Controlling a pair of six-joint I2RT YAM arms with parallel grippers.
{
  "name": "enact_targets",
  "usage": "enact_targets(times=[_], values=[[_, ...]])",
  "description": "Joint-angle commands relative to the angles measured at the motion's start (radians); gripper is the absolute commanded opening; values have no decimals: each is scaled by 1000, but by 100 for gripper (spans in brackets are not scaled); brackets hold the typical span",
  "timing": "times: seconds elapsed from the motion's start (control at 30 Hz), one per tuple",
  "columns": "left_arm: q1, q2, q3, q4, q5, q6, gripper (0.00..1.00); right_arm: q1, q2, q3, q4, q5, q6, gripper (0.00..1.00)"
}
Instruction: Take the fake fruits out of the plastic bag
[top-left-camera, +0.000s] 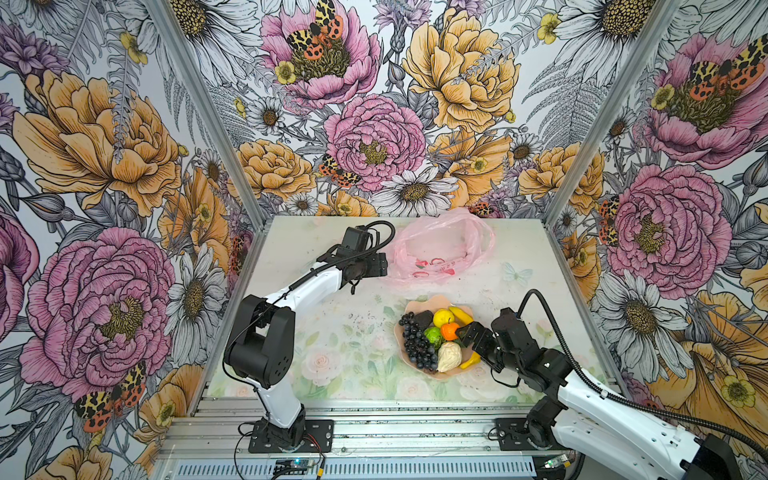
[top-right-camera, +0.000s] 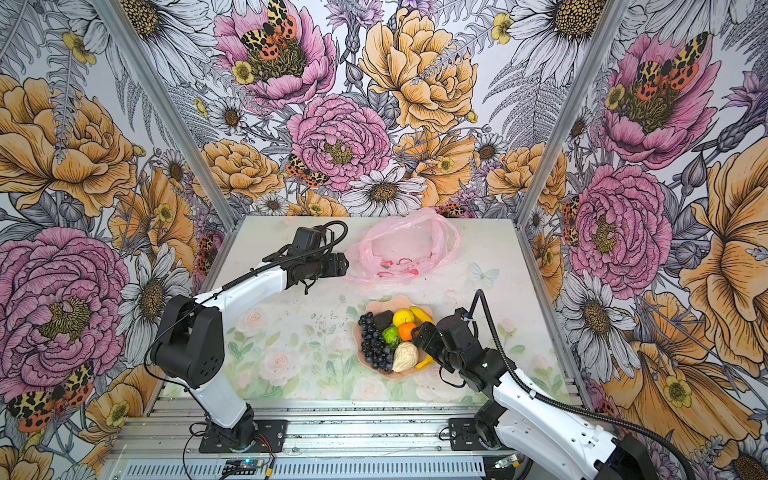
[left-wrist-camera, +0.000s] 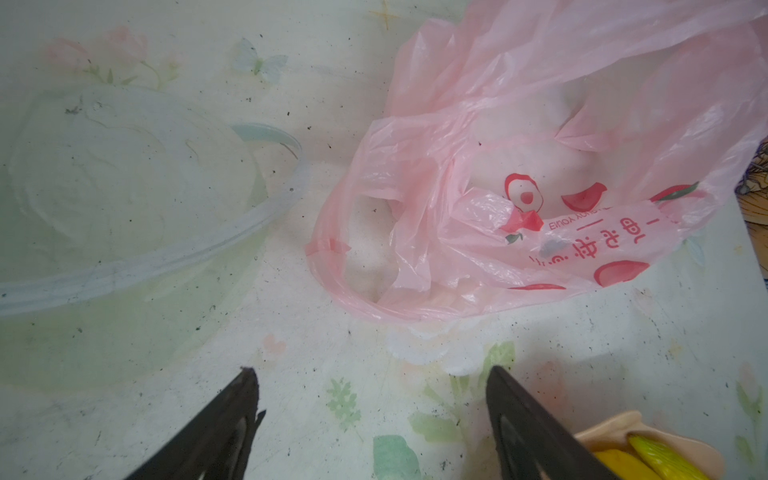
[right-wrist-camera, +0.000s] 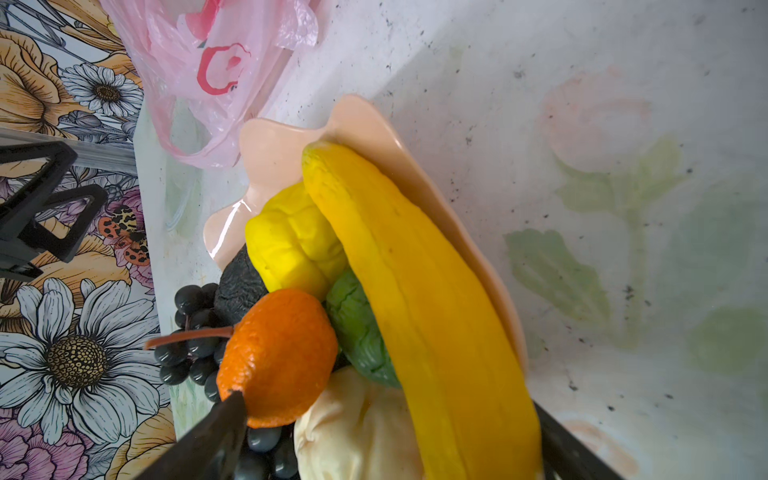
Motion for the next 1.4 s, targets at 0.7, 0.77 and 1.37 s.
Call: enact_targets(times=[0.7, 0.77, 1.37], values=[[103, -231, -251, 45, -105, -113, 87, 65, 253, 80, 216, 27, 8, 98], [104, -235, -257, 47, -104, -113, 87, 68, 267, 84, 227, 31, 7, 98], [119, -257, -287, 56, -108, -117, 87, 84, 455, 152, 379, 22, -14, 97]])
